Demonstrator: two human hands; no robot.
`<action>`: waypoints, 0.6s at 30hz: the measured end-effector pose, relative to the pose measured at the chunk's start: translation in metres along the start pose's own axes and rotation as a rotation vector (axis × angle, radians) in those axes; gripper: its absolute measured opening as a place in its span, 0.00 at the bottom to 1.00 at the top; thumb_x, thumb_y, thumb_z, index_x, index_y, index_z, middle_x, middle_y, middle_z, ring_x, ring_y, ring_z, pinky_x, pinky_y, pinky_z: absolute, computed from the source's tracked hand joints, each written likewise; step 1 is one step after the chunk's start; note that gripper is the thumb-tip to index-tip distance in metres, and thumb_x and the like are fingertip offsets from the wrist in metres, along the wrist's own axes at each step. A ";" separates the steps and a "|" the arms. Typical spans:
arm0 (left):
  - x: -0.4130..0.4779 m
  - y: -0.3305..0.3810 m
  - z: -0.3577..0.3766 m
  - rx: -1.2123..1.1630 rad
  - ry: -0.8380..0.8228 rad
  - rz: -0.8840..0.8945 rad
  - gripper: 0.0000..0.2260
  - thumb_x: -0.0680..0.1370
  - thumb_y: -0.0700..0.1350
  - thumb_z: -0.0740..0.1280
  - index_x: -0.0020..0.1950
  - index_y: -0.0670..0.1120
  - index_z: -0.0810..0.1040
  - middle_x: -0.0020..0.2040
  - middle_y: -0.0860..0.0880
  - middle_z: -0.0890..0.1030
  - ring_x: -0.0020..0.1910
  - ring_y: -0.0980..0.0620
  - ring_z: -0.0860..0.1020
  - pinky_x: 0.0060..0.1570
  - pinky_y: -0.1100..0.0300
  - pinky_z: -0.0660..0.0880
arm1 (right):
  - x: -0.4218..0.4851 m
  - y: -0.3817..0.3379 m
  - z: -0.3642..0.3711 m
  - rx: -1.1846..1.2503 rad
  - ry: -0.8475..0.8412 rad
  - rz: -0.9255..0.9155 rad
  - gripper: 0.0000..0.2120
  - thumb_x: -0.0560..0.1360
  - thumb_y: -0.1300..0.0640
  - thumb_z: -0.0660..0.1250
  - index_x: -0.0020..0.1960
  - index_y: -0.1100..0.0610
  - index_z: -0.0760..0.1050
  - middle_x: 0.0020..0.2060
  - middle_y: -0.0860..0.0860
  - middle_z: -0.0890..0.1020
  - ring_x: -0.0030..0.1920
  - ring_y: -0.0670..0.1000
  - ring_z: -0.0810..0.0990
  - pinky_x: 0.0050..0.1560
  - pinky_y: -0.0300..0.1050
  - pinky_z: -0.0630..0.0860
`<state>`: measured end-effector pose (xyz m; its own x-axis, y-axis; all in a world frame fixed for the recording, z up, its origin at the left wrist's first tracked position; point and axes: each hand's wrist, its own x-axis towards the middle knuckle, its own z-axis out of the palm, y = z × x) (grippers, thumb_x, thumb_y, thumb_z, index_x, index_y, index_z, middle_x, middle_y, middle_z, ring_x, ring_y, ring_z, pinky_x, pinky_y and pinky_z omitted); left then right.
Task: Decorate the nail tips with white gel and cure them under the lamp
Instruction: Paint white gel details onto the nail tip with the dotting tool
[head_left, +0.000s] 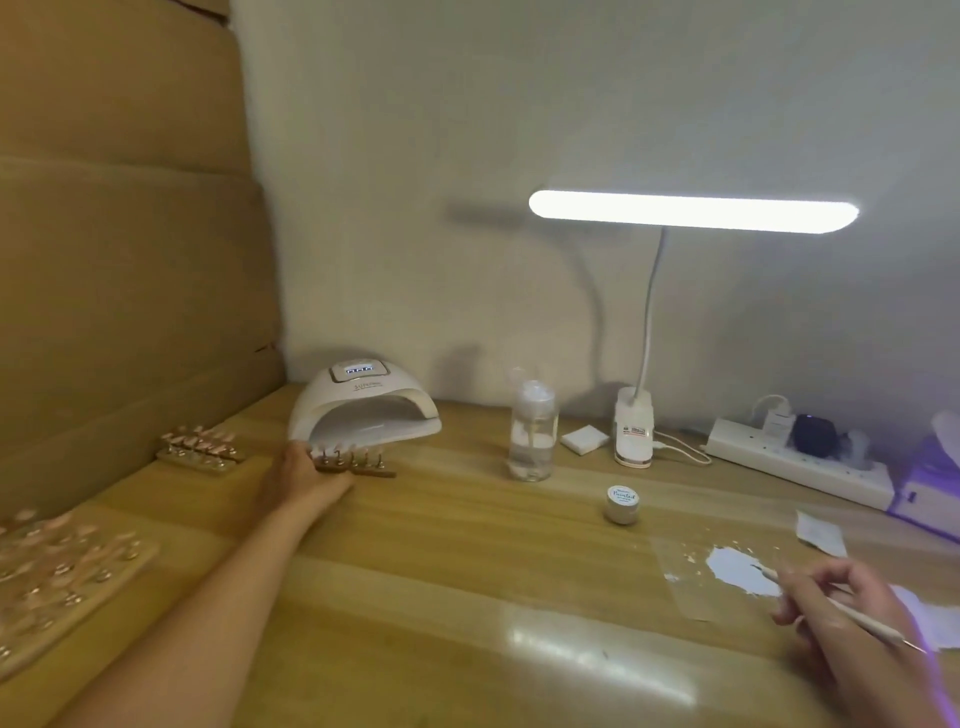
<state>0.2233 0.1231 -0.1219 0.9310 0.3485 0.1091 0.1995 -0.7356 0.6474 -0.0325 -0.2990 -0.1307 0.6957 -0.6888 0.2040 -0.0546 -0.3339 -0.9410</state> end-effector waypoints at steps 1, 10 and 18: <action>0.002 -0.002 0.001 0.013 0.005 0.019 0.28 0.69 0.53 0.73 0.67 0.49 0.70 0.66 0.44 0.75 0.65 0.41 0.73 0.60 0.53 0.71 | 0.001 0.000 0.000 -0.001 0.008 0.004 0.10 0.77 0.54 0.71 0.43 0.57 0.72 0.28 0.50 0.83 0.20 0.43 0.71 0.23 0.34 0.66; -0.003 -0.025 -0.019 -0.206 -0.219 0.322 0.08 0.69 0.50 0.78 0.44 0.56 0.81 0.47 0.51 0.83 0.50 0.48 0.80 0.48 0.57 0.73 | -0.002 -0.002 0.003 0.094 0.008 0.050 0.10 0.76 0.53 0.71 0.46 0.55 0.71 0.30 0.50 0.84 0.26 0.52 0.72 0.29 0.40 0.70; -0.103 0.037 -0.023 -0.343 -0.556 0.590 0.10 0.65 0.57 0.75 0.45 0.60 0.84 0.38 0.58 0.82 0.38 0.59 0.77 0.40 0.68 0.70 | -0.005 -0.007 0.005 0.122 0.110 0.091 0.09 0.76 0.50 0.70 0.47 0.52 0.73 0.29 0.46 0.84 0.27 0.50 0.76 0.30 0.43 0.70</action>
<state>0.1276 0.0737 -0.0916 0.8851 -0.4325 0.1717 -0.3803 -0.4598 0.8025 -0.0320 -0.2896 -0.1264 0.6090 -0.7810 0.1383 -0.0223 -0.1912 -0.9813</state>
